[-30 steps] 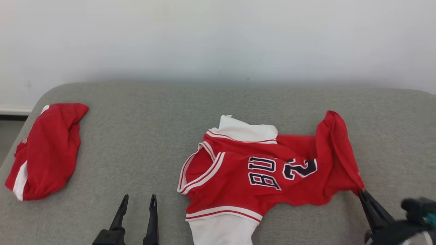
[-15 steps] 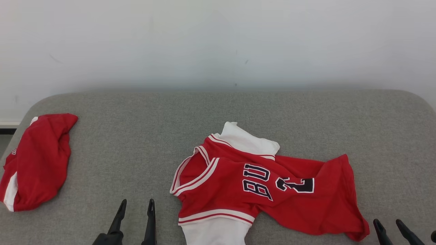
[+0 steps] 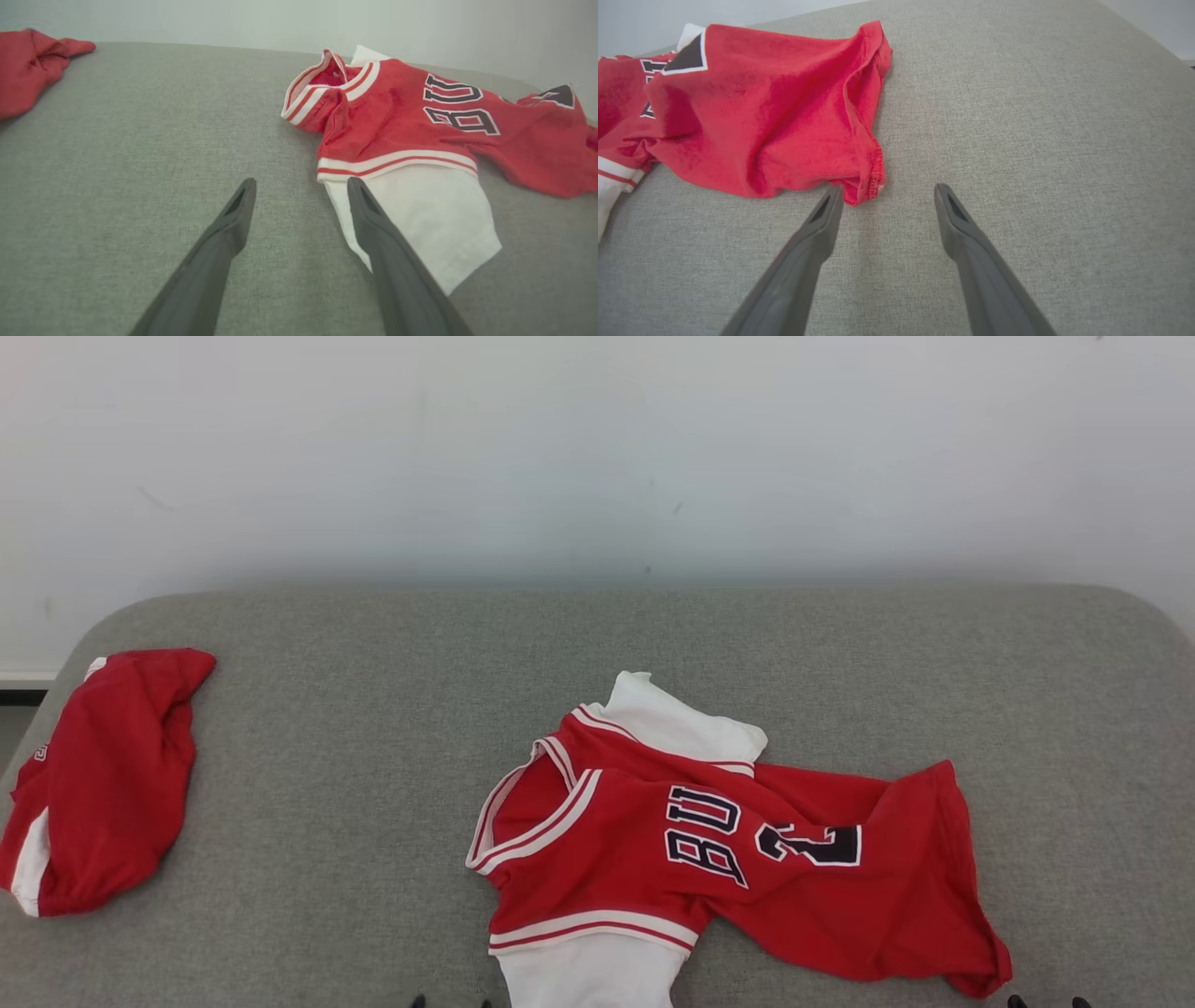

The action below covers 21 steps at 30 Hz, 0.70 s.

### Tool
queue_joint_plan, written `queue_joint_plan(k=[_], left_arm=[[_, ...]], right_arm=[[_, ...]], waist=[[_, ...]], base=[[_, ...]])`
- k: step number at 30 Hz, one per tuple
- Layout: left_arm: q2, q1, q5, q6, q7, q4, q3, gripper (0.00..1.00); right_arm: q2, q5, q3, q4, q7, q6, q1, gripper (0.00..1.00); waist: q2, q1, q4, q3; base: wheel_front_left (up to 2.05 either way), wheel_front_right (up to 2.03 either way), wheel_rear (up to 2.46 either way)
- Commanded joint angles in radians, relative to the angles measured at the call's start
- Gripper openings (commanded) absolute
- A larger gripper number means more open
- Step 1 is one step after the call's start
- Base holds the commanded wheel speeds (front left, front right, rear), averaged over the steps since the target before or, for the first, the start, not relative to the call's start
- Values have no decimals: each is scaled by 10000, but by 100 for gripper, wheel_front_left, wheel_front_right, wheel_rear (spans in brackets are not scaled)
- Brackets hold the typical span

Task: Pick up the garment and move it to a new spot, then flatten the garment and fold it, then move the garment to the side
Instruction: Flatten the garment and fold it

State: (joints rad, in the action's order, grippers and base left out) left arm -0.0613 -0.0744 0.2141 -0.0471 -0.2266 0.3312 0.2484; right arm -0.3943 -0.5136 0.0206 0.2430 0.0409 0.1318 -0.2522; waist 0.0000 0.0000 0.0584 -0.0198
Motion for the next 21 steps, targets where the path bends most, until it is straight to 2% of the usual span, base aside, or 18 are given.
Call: queue_joint_plan(k=[1, 9, 21], left_arm=[[22, -151, 174, -59, 52, 196, 85, 100], [107, -52, 574, -318, 220, 1546, 1186, 100], [140, 437, 1916, -159, -126, 2143, 2514, 100]], right_arm=[[109, 119, -50, 181, 147, -24, 203, 100], [417, 644, -463, 1168, 777, -24, 916, 100], [447, 684, -733, 2022, 1381, -24, 1612, 100]], waist=[[0, 0, -42, 40], [0, 0, -162, 186], [0, 0, -181, 416]], base=[[0, 0, 0], [0, 0, 0], [0, 0, 0]])
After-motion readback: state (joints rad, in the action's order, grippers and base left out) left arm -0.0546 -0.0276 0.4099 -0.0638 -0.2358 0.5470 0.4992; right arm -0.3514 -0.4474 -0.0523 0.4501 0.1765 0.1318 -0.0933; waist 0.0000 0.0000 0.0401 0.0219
